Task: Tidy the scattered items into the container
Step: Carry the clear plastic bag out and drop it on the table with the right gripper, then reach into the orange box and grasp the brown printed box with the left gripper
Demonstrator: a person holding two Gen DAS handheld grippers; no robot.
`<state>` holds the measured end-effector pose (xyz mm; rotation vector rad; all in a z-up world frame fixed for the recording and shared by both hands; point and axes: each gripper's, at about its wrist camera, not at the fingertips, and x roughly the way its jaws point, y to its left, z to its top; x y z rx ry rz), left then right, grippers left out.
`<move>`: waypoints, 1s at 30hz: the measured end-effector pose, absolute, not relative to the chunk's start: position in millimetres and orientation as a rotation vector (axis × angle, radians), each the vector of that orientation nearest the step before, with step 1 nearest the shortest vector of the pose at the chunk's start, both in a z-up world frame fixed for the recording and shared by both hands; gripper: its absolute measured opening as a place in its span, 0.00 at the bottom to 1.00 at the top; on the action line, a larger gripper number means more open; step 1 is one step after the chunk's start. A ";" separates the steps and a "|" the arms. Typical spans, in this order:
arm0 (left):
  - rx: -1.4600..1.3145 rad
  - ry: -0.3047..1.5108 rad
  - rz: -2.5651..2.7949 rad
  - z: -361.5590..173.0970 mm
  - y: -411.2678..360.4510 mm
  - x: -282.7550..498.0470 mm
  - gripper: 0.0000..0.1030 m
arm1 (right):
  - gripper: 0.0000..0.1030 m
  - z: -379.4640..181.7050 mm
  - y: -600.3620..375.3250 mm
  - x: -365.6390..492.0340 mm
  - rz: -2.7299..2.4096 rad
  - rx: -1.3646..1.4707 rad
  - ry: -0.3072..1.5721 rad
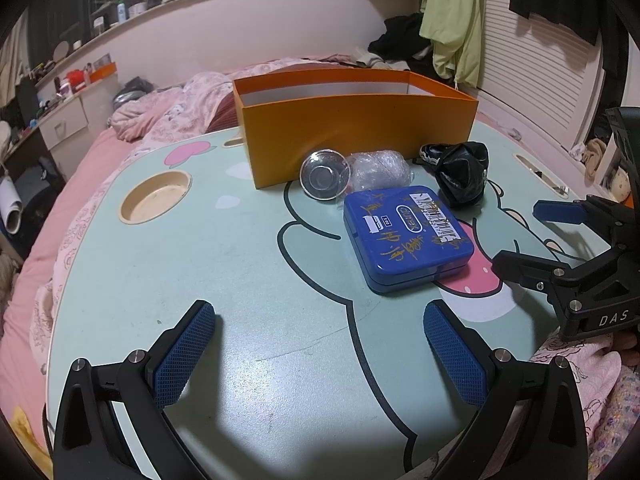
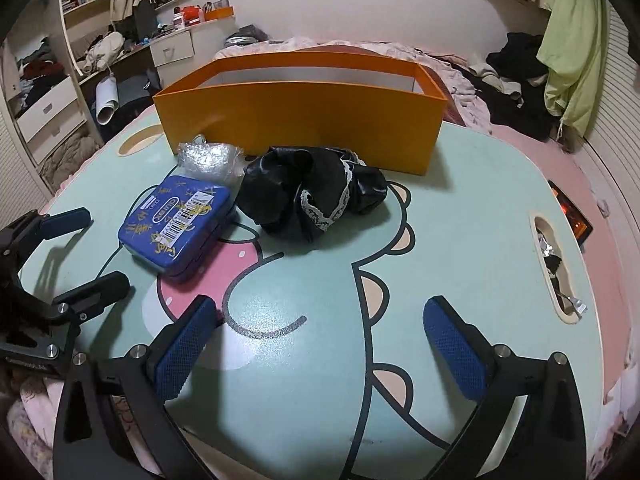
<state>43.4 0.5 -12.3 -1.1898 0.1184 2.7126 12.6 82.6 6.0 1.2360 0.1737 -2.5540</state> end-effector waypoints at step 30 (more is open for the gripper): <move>-1.950 0.096 2.363 24.1 48.6 -188.6 0.72 | 1.00 4.7 88.4 22.4 -2.546 1.185 0.161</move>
